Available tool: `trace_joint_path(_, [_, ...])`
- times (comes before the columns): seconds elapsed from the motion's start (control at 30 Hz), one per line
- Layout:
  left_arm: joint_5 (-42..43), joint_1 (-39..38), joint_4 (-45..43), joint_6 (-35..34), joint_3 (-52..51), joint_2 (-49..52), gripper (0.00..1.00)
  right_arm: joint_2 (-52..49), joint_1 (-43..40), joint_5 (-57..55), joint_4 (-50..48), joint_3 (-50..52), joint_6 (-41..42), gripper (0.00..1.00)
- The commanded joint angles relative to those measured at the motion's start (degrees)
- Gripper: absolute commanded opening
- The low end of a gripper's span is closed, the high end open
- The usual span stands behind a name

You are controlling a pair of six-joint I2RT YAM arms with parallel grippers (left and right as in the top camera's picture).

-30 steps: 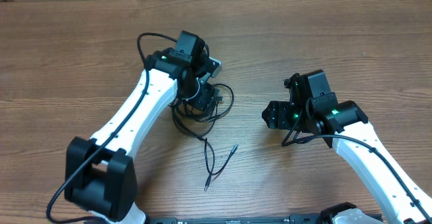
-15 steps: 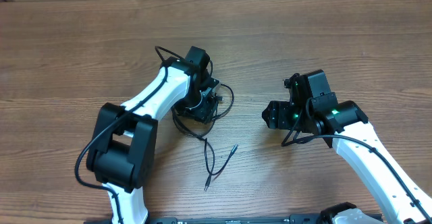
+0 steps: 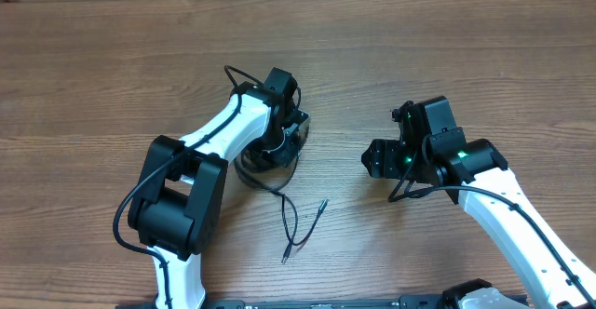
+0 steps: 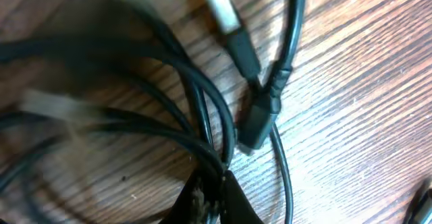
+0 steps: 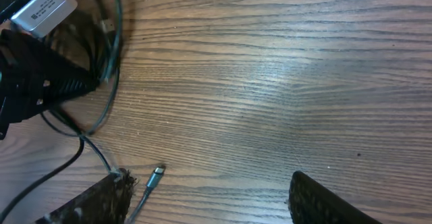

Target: Untangle cables

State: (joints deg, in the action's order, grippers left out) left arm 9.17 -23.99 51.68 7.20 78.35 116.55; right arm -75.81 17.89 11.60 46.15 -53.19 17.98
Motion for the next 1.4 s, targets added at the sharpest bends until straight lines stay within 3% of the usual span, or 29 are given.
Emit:
trace_joint_path(0.0, [0.33, -0.20, 1.81, -2.47, 0.76, 0.22, 0.04, 0.20, 0.04, 0.04, -0.15, -0.02, -0.02, 0.72])
trace_joint_path(0.37, [18.01, 0.02, 4.90, 1.01, 7.74, -18.12, 0.04, 0.20, 0.04, 0.50, -2.82, -0.02, 0.00, 0.73])
trace_joint_path(0.57, [25.51, 0.35, 5.05, 1.05, 8.20, -26.36, 0.04, 0.20, 0.04, 11.21, -7.06, -0.02, -3.28, 0.73])
trace_joint_path(1.0, [50.71, 6.16, 8.13, 7.21, 8.17, -27.30, 0.04, 0.20, 0.04, 36.96, -23.23, -0.02, -2.93, 0.76])
trace_joint_path(1.27, [66.49, 9.44, 7.61, 7.82, 8.17, -27.30, 0.04, 0.20, 0.04, 38.29, -30.45, -0.02, 5.68, 0.77])
trace_joint_path(1.37, [68.26, 9.29, 7.04, 7.80, 8.17, -27.30, 0.04, 0.20, 0.09, 38.29, -33.88, -0.02, 10.12, 0.77])
